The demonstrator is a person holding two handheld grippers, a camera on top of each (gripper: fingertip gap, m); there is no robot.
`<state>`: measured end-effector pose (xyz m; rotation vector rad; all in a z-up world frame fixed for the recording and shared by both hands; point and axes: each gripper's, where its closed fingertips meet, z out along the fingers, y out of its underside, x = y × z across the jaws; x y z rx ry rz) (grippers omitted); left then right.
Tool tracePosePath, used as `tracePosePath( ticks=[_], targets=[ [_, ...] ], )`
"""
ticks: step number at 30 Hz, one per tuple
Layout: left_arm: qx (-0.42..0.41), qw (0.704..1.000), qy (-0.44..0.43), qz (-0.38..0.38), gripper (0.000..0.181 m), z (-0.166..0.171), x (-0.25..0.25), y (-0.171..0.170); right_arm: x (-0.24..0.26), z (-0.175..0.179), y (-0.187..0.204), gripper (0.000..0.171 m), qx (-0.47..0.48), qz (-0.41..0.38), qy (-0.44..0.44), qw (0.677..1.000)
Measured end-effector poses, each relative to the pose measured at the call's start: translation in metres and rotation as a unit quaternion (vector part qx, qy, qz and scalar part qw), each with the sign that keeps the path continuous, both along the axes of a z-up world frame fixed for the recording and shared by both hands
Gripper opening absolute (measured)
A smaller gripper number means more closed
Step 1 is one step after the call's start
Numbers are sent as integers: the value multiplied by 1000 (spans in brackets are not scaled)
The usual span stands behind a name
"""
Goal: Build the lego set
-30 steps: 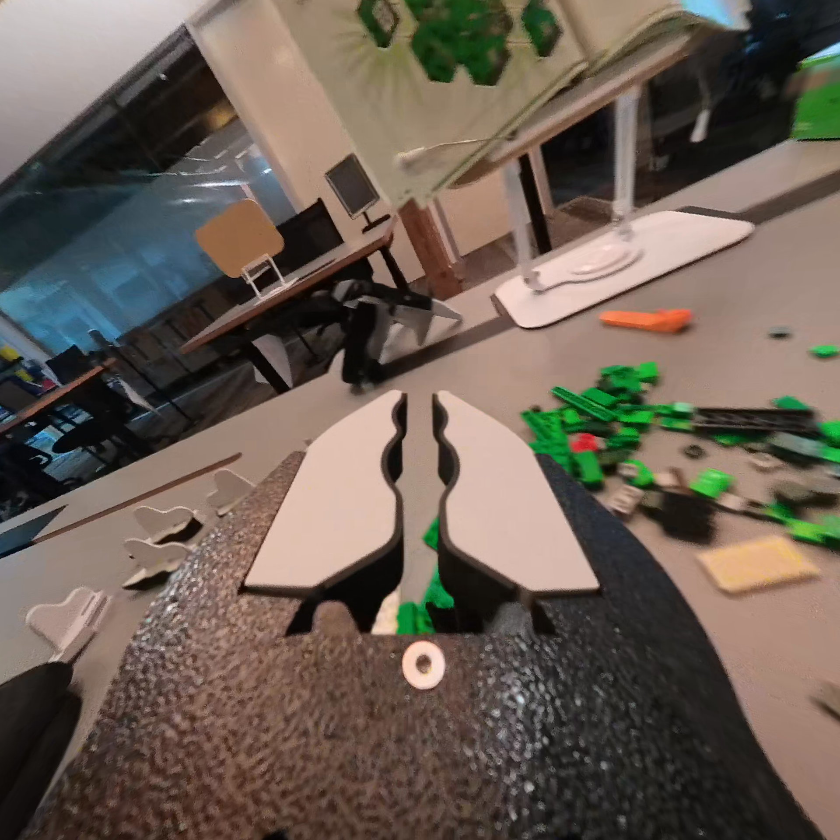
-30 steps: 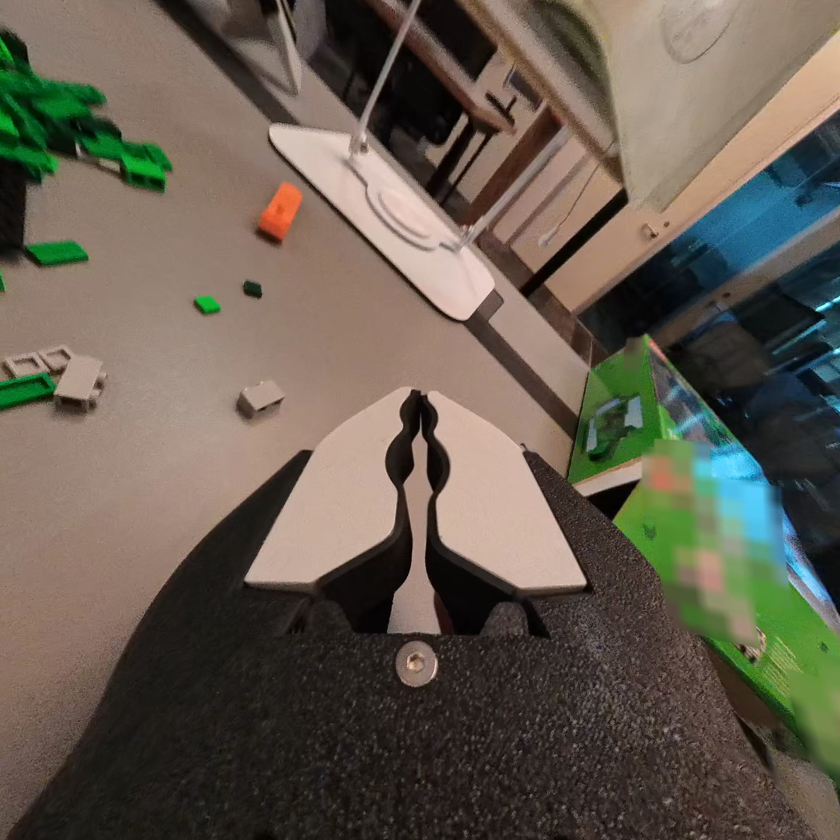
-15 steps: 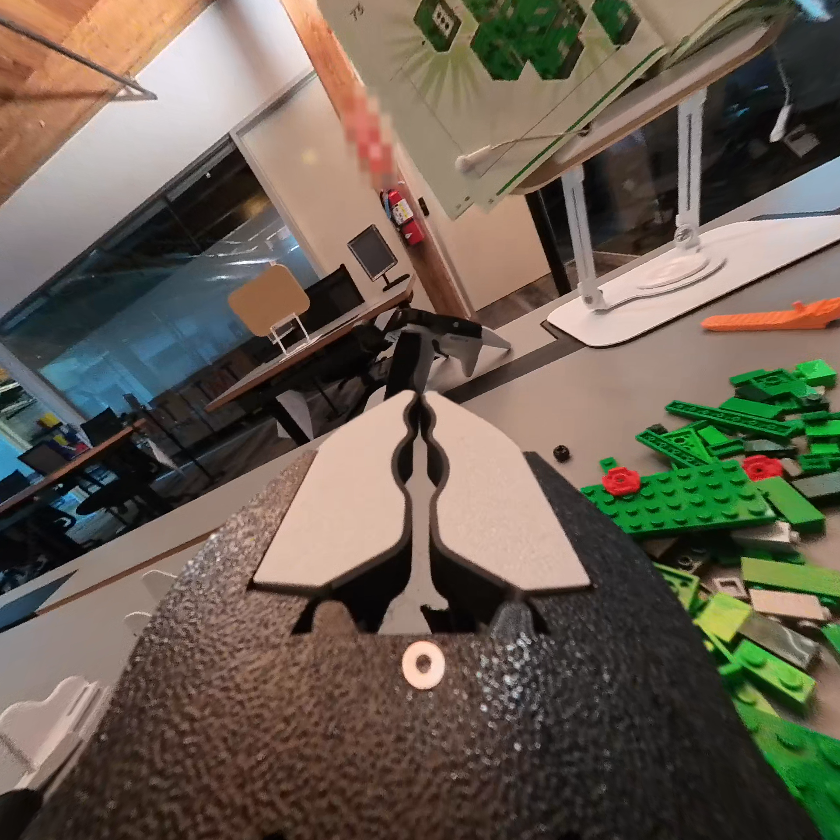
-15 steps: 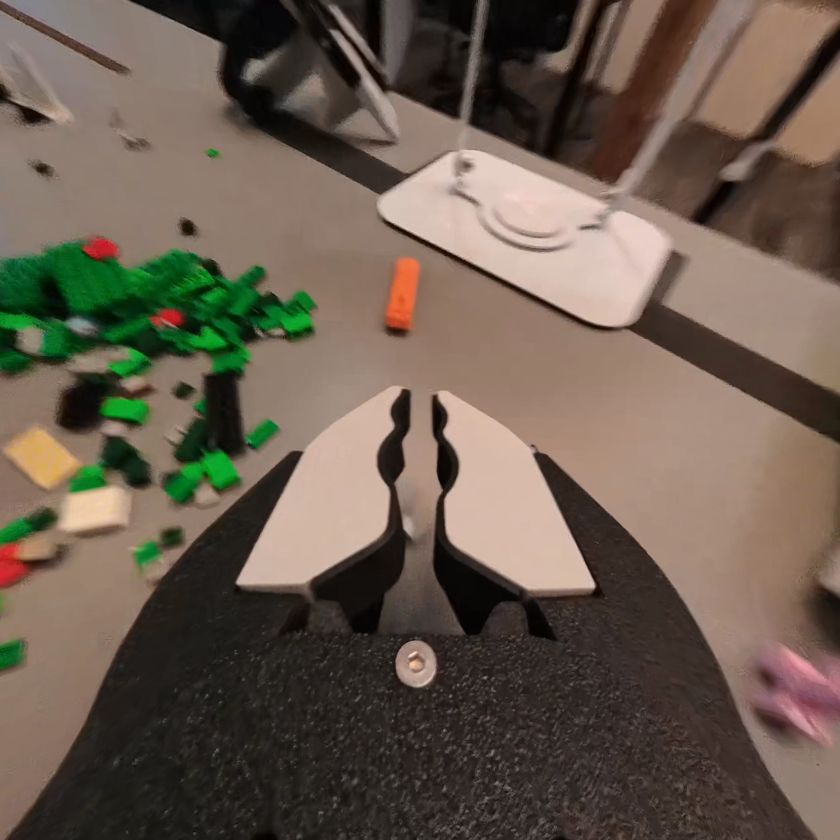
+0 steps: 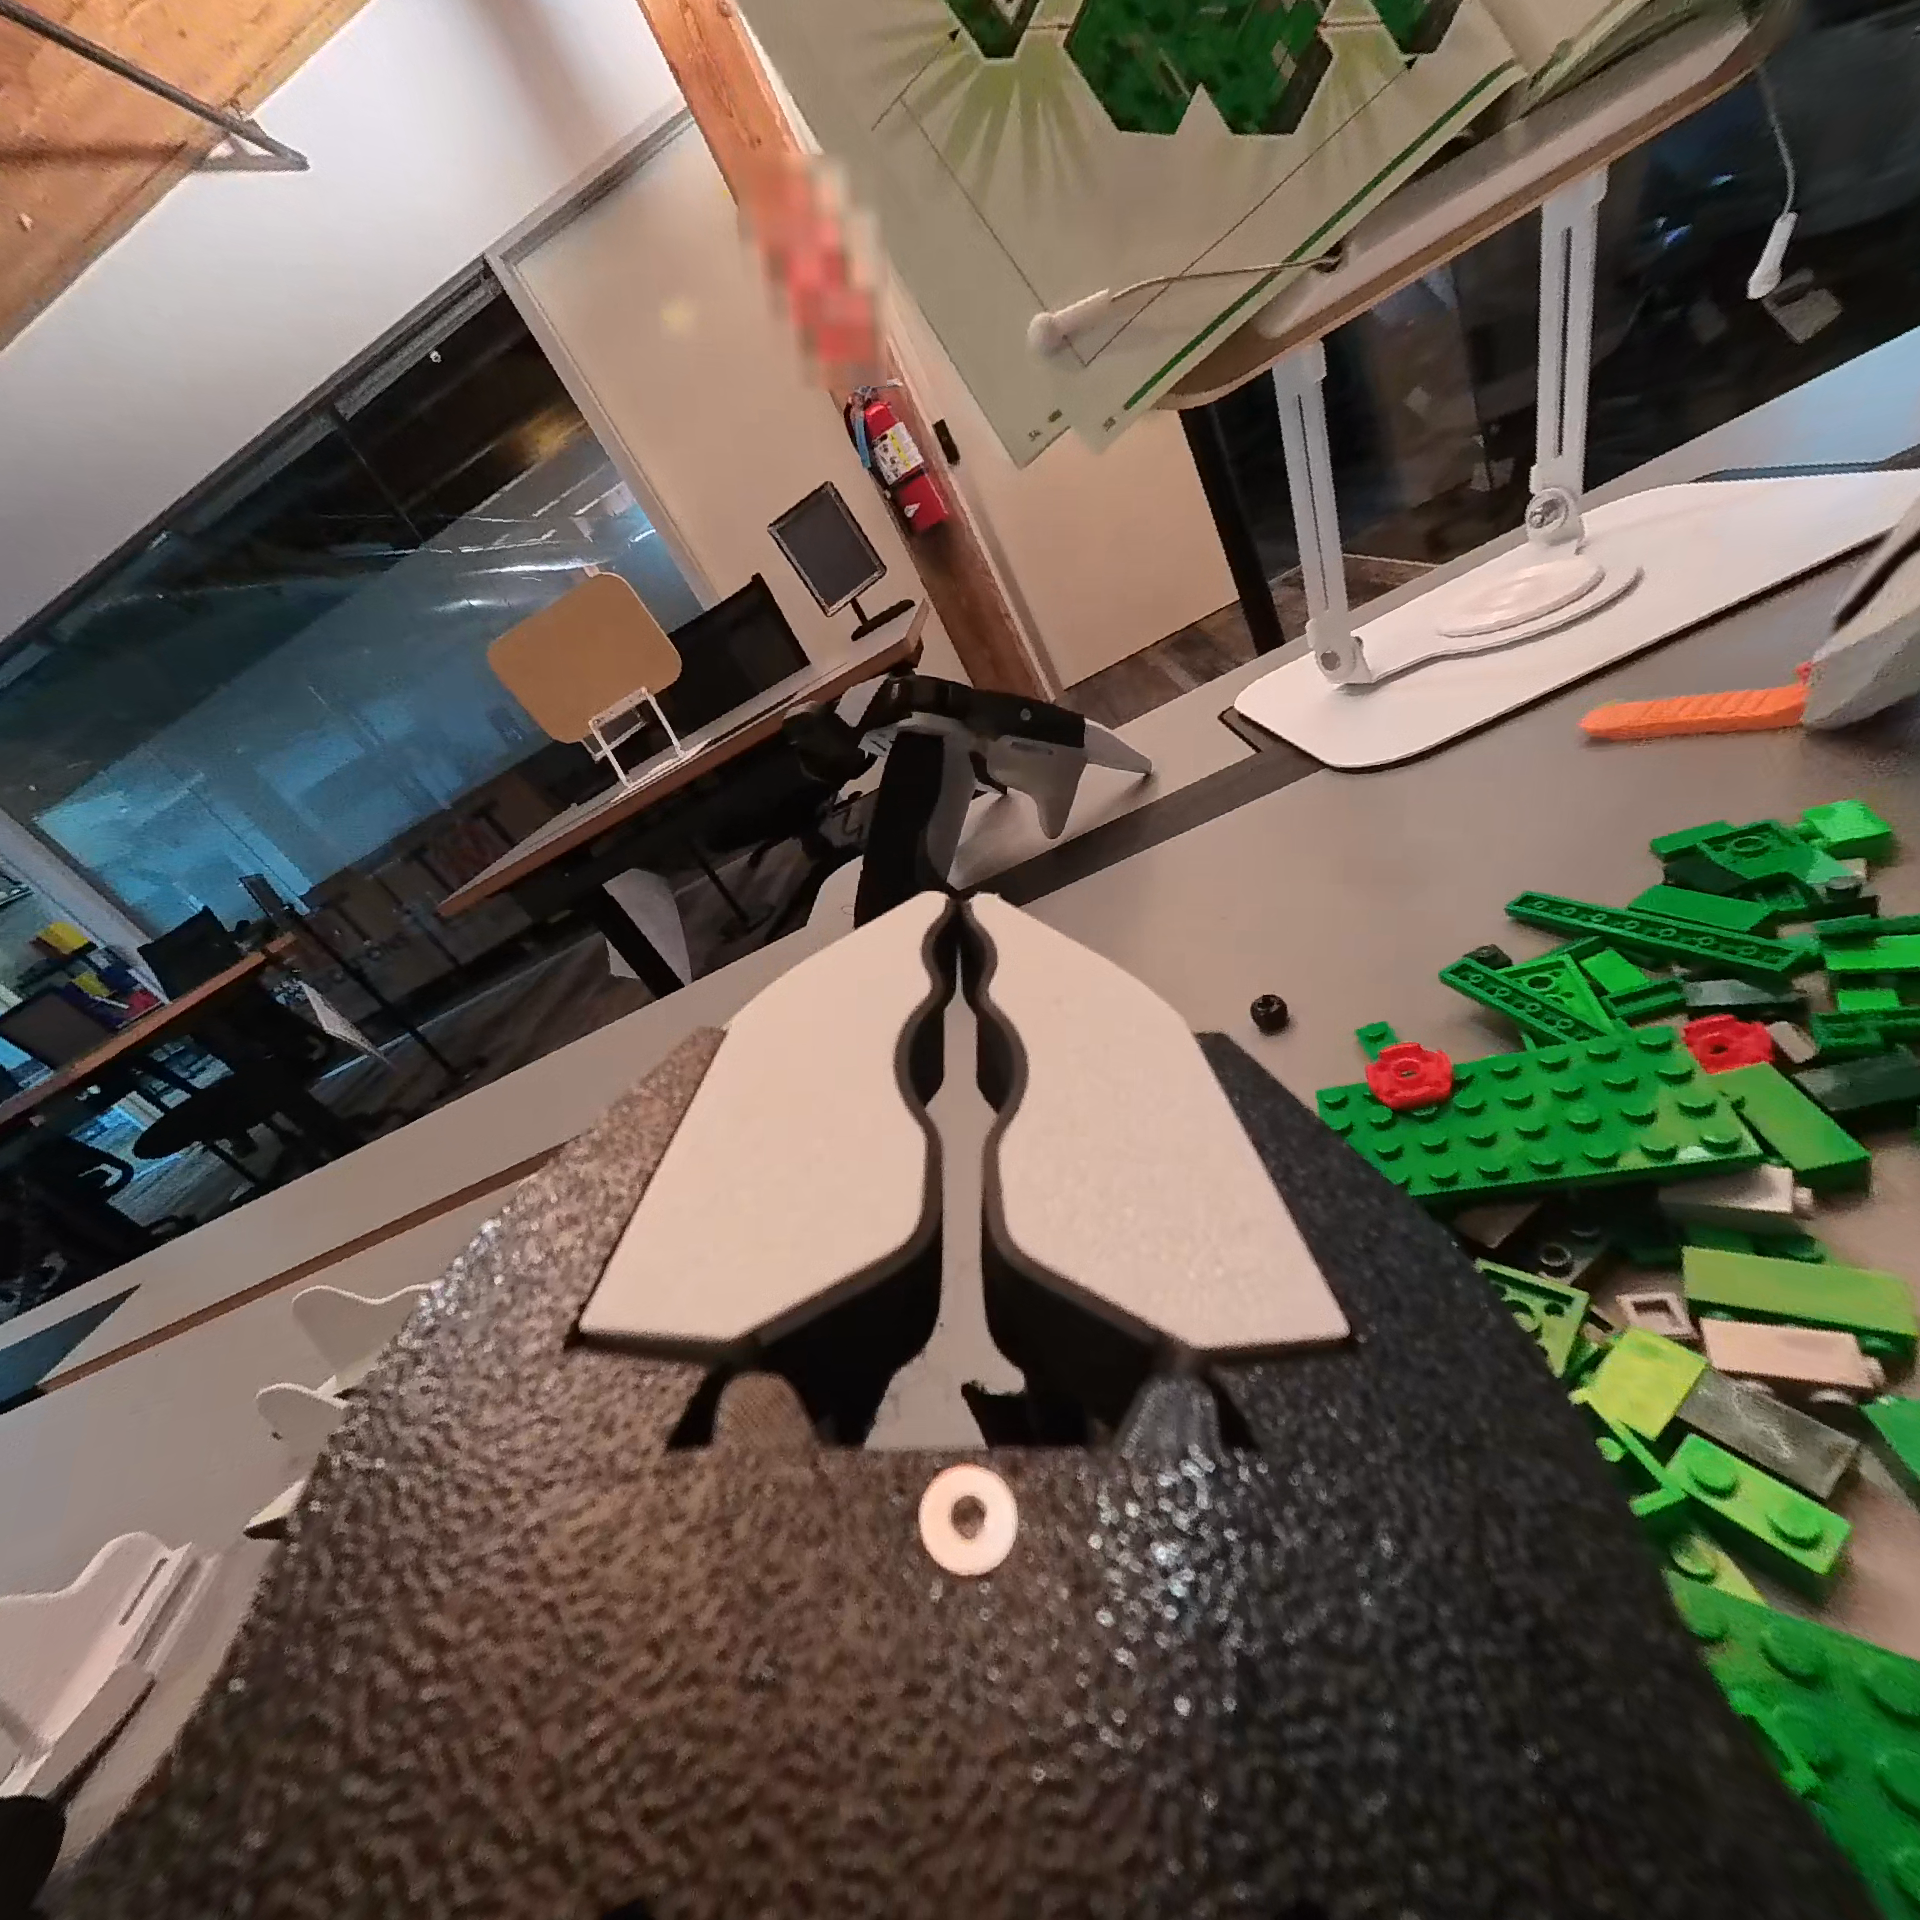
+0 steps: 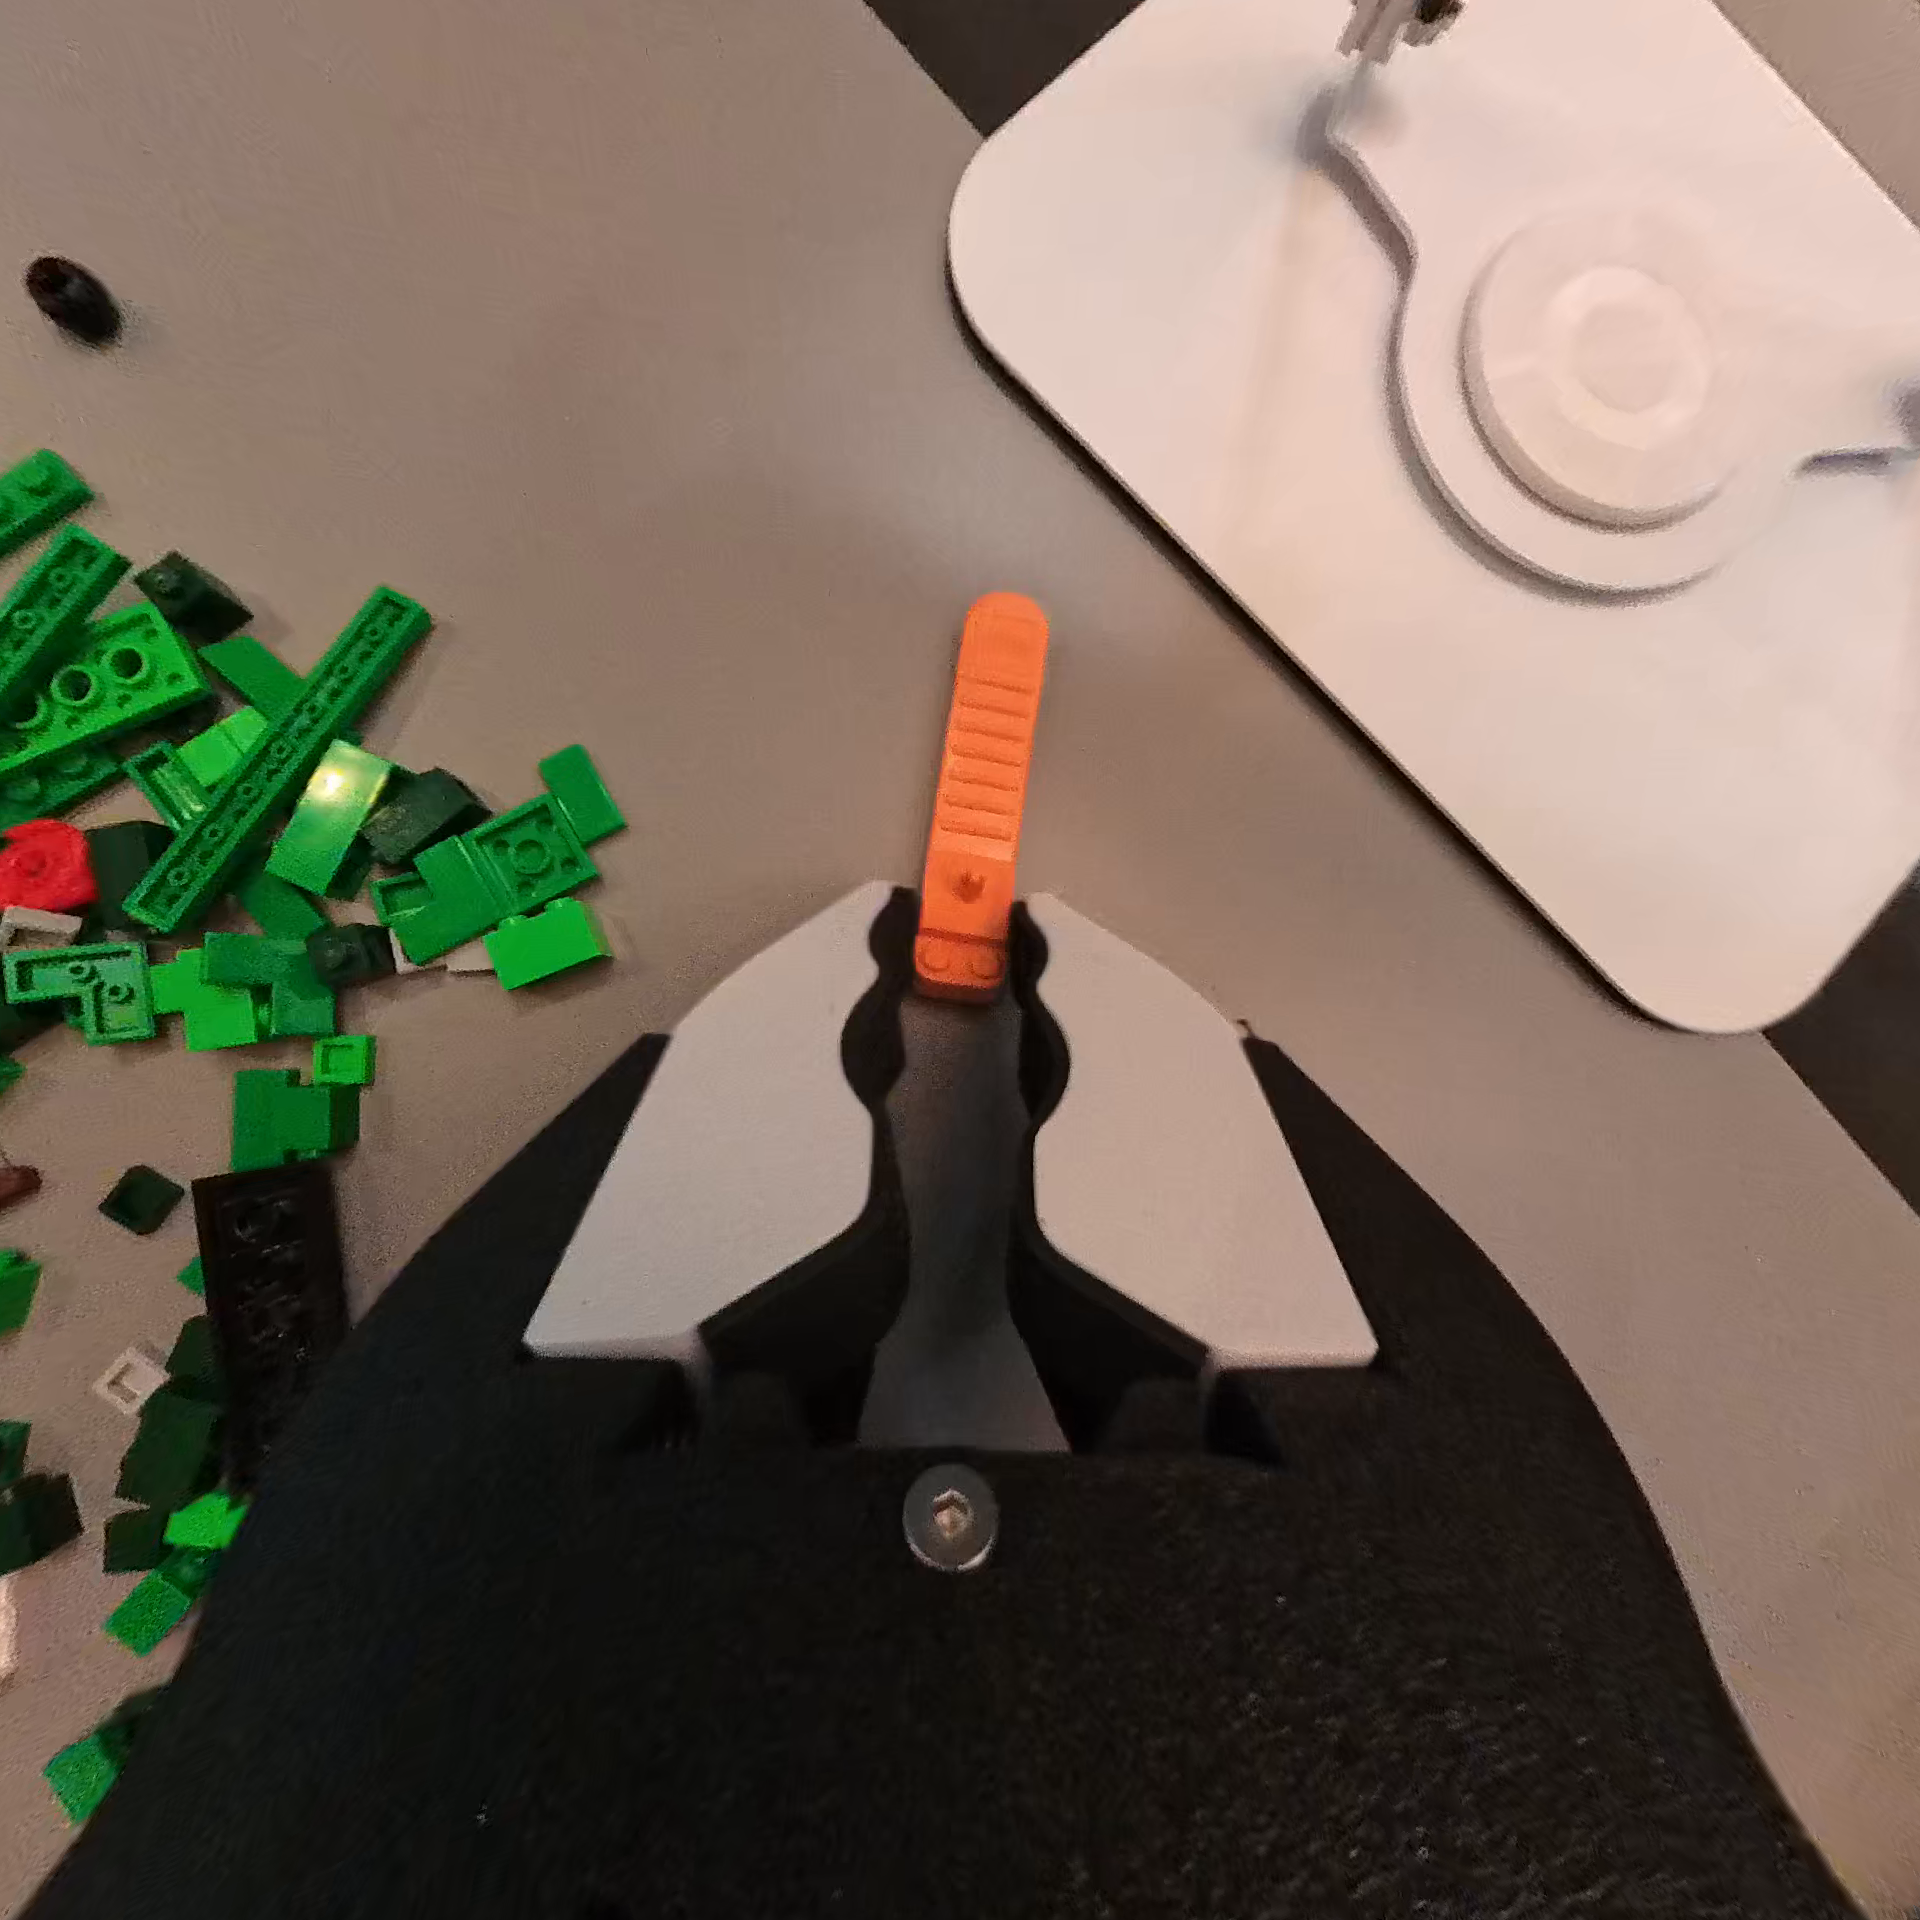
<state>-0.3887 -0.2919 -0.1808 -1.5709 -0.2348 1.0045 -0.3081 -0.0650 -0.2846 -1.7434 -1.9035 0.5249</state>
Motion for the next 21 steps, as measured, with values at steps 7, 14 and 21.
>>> tracePosePath(
  ticks=[7,14,21],
  targets=[
    [-9,1000,4,-5,0,-2,2,2,43,40,-26,17,-6,137,62,989],
    [3,1000,-2,-18,0,0,5,5,226,59,-126,17,-25,499,39,865],
    [-9,1000,18,-18,0,1,11,9,300,15,-142,17,29,608,-137,782]
  ],
)
